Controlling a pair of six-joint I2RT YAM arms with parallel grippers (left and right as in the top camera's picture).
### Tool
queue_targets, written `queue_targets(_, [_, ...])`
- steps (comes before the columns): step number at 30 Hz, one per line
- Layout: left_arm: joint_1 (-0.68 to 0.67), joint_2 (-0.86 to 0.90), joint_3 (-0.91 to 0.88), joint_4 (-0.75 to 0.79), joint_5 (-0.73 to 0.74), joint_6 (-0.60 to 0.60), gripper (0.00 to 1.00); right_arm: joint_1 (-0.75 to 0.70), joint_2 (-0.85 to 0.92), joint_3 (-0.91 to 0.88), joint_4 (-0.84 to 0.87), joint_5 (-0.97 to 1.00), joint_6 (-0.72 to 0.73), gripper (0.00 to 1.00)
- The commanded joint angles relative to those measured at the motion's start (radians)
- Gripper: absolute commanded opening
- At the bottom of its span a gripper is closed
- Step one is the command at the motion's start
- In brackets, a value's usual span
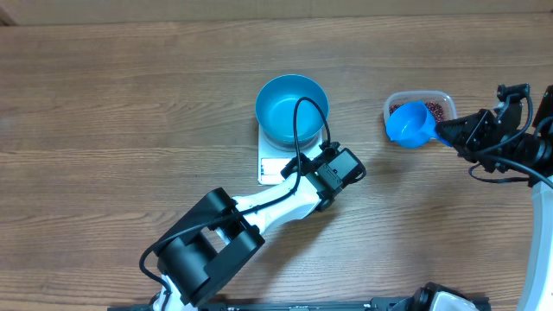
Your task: Scoop item into bowl and weigh 150g on scale
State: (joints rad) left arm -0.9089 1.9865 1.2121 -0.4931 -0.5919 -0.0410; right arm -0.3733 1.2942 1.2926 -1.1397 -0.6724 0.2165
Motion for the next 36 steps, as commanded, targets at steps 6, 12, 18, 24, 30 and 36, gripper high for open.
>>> queue_targets(6, [0.004, 0.014, 0.058, -0.035, -0.029, 0.019, 0.04, -0.004, -0.016, 0.027, 0.005, 0.002, -0.009, 0.04])
queue_targets(12, [-0.018, -0.043, 0.13, -0.095, 0.016, -0.007, 0.04, -0.004, -0.016, 0.027, 0.008, 0.003, -0.009, 0.04])
queue_targets(18, [-0.068, -0.066, 0.134, -0.113, 0.069, -0.007, 0.04, -0.004, -0.016, 0.027, 0.008, 0.003, -0.009, 0.04])
queue_targets(24, [-0.113, -0.066, 0.134, -0.117, 0.069, -0.014, 0.04, -0.004, -0.016, 0.027, 0.008, 0.003, -0.009, 0.04])
queue_targets(30, [-0.106, -0.066, 0.134, -0.137, 0.068, -0.137, 0.04, -0.004, -0.016, 0.027, 0.008, 0.014, -0.009, 0.04])
queue_targets(36, [-0.08, -0.064, 0.132, -0.162, 0.06, -0.248, 0.04, -0.004, -0.016, 0.027, 0.004, 0.021, -0.009, 0.04])
